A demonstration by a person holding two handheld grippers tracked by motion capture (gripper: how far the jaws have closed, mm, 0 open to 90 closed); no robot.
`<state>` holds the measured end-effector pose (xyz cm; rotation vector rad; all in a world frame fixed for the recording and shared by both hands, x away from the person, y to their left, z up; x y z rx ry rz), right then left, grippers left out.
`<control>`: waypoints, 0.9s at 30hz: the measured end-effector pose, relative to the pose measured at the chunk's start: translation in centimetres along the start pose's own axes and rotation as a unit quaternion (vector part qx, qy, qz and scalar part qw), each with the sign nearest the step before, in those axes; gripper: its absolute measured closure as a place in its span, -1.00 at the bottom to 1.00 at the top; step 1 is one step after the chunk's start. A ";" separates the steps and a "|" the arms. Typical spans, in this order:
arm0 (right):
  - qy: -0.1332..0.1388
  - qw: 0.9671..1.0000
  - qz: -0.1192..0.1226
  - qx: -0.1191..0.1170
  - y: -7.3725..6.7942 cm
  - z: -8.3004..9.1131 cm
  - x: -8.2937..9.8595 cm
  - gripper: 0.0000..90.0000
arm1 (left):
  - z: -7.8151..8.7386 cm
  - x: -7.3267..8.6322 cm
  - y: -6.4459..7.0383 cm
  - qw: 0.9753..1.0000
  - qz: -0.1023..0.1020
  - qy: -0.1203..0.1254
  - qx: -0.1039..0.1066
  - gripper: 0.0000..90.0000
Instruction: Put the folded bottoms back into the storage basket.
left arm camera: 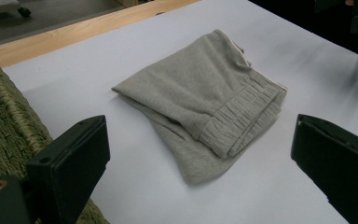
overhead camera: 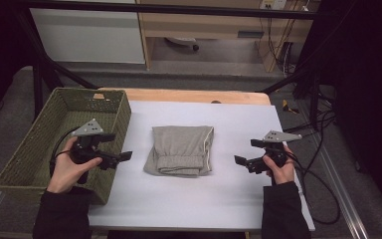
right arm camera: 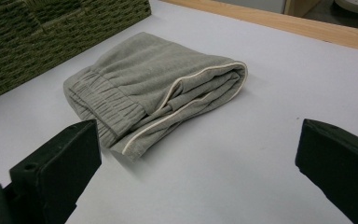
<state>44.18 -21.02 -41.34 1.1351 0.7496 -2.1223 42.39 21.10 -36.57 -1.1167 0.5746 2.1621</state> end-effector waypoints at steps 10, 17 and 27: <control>-0.001 1.000 0.000 0.000 0.0 0.0 0.0 -0.98 | 0.3 -0.5 0.0 1.000 0.004 -0.001 -0.010 -0.90; -0.003 1.000 0.001 0.000 0.0 -0.1 0.1 -0.98 | 0.1 -0.9 0.5 1.000 0.002 -0.003 -0.013 -0.90; -0.007 1.000 0.000 -0.001 0.0 -0.2 0.2 -0.98 | -1.2 -1.4 1.4 1.000 0.001 -0.005 -0.008 -0.90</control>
Point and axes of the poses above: each handheld gripper's, and its own axes: z roughly backward along the jaws, x roughly out of its underside, y roughly to its right, the point moved 7 cm from there along -z, roughly forward along the jaws, and after that the axes turned 3 degrees about -x, right-handed, at the moved point
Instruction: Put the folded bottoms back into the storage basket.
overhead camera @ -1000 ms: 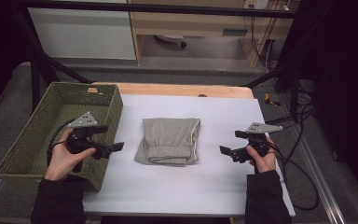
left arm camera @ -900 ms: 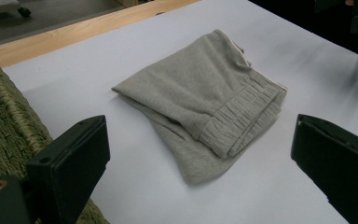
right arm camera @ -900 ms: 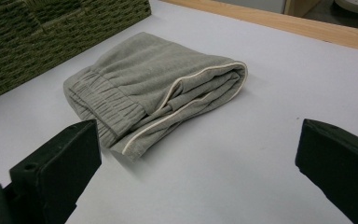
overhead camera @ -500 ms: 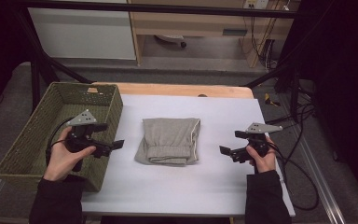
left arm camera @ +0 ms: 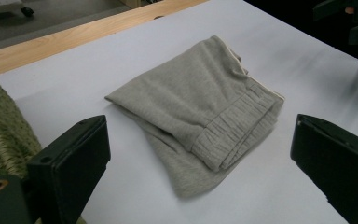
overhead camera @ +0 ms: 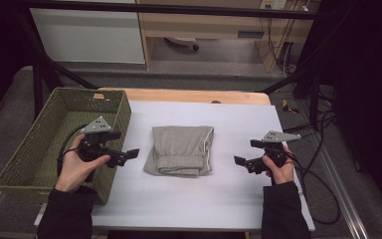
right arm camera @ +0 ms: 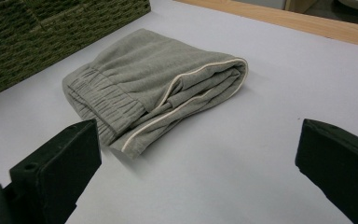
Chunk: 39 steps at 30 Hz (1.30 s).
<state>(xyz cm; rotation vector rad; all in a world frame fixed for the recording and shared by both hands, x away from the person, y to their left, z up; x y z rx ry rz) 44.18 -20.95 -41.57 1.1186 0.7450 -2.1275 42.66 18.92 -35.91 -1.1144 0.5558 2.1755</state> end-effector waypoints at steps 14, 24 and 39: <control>0.003 1.000 -0.003 0.000 0.1 0.1 0.0 -0.98 | -2.0 0.0 1.0 1.000 -0.004 -0.009 0.003 -0.90; 0.002 1.000 -0.001 -0.001 0.1 0.0 0.1 -0.98 | -3.9 0.2 2.1 1.000 -0.009 -0.022 0.013 -0.90; -0.003 1.000 -0.003 0.000 0.2 -0.3 0.3 -0.98 | -6.8 0.6 2.6 0.999 -0.010 -0.040 0.013 -0.90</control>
Point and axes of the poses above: each handheld gripper's, and its own axes: z roughly backward along the jaws, x roughly out of its underside, y roughly to its right, the point moved 7 cm from there along -z, roughly forward along the jaws, and after that the axes turned 3 degrees about -x, right-handed, at the moved point
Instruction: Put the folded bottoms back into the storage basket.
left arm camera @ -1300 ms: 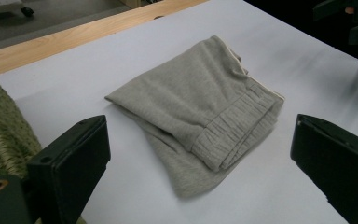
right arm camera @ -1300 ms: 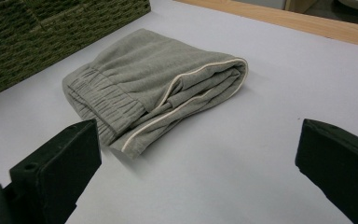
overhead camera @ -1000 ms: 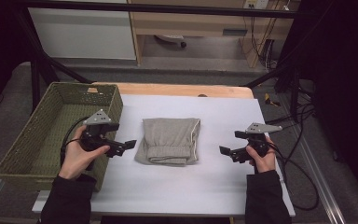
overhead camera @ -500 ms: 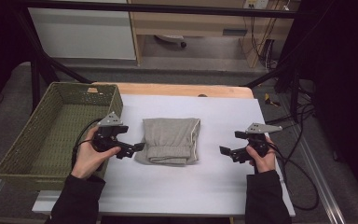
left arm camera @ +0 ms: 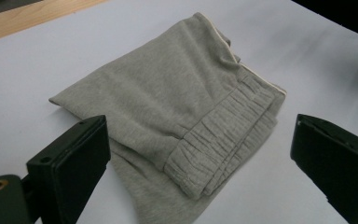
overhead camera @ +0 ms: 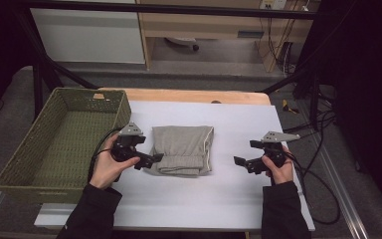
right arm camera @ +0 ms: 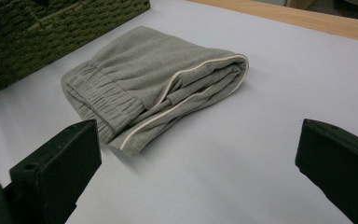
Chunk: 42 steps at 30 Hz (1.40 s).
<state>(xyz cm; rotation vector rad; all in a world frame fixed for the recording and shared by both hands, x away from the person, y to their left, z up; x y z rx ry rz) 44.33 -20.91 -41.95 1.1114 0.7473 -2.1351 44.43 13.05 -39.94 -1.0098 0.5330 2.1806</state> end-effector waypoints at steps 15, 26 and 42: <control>-0.002 1.000 0.001 0.000 0.0 -0.1 0.1 -0.98 | -1.8 -0.4 0.1 1.000 0.007 -0.006 -0.010 -0.90; -0.001 1.000 0.000 0.000 0.1 0.0 0.1 -0.98 | -3.6 -0.4 -0.8 0.999 0.022 -0.018 -0.015 -0.90; -0.002 1.000 0.001 0.001 0.1 0.0 0.1 -0.98 | -5.4 -0.6 -2.1 0.998 0.039 -0.028 -0.029 -0.90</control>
Point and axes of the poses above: each handheld gripper's, and its own axes: z roughly backward along the jaws, x roughly out of its underside, y roughly to its right, the point moved 7 cm from there along -z, roughly forward along the jaws, and after that the axes turned 3 degrees about -x, right-handed, at the moved point
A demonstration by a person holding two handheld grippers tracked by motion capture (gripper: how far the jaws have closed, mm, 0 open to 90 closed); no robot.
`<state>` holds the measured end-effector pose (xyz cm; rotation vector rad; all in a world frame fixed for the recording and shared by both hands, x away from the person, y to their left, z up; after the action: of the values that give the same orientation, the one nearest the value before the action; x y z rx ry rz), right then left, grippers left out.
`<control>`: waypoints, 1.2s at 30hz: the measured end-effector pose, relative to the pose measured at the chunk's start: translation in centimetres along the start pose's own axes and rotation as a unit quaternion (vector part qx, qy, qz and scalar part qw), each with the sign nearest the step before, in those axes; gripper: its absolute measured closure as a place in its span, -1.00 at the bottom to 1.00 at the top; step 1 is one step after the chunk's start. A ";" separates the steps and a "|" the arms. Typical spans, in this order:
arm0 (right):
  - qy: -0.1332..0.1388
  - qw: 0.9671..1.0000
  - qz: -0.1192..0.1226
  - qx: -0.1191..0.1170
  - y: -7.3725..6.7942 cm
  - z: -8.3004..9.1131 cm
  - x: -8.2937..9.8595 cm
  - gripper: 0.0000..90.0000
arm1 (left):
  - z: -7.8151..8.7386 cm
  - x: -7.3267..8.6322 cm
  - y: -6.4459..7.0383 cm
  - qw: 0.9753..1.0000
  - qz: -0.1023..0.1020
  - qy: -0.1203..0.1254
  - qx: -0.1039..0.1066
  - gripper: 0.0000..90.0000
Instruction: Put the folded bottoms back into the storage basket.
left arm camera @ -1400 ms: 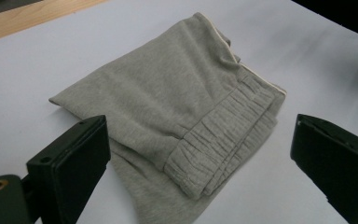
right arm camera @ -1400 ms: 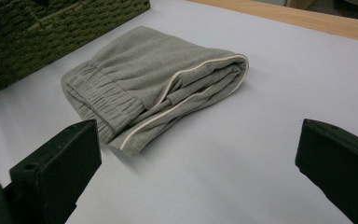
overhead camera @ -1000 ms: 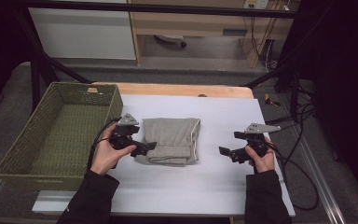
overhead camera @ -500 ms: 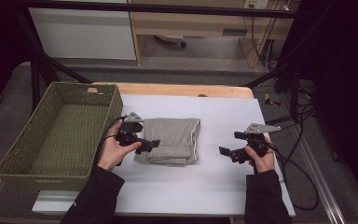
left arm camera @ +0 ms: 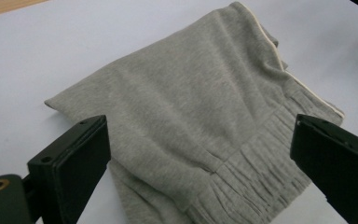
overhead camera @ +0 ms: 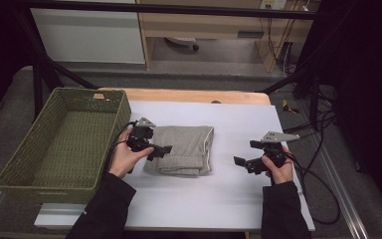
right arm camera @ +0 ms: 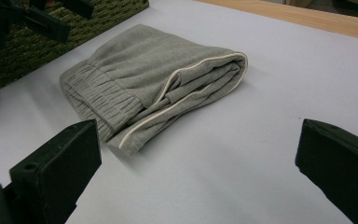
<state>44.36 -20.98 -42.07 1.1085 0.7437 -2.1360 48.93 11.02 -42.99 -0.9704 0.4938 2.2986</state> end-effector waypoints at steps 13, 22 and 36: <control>-0.002 1.000 -0.001 -0.001 0.0 -0.1 0.0 -0.98 | -1.6 0.5 -1.6 0.999 0.016 -0.019 -0.026 -0.86; -0.002 1.000 -0.002 -0.001 -0.1 -0.1 0.0 -0.98 | -2.7 1.2 -2.7 0.998 0.022 -0.037 -0.051 -0.75; -0.003 1.000 -0.001 0.000 -0.1 -0.2 0.1 -0.98 | -3.9 2.2 -3.5 0.996 0.043 -0.047 -0.067 -0.39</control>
<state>44.35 -20.85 -42.20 1.1006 0.7421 -2.1394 52.00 12.44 -47.55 -0.9147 0.3517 2.4683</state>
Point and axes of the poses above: each handheld gripper's, and its own axes: z roughly backward along the jaws, x roughly out of its underside, y roughly to its right, the point moved 7 cm from there along -z, roughly forward along the jaws, and after that the axes turned 3 degrees about -x, right-handed, at the moved point
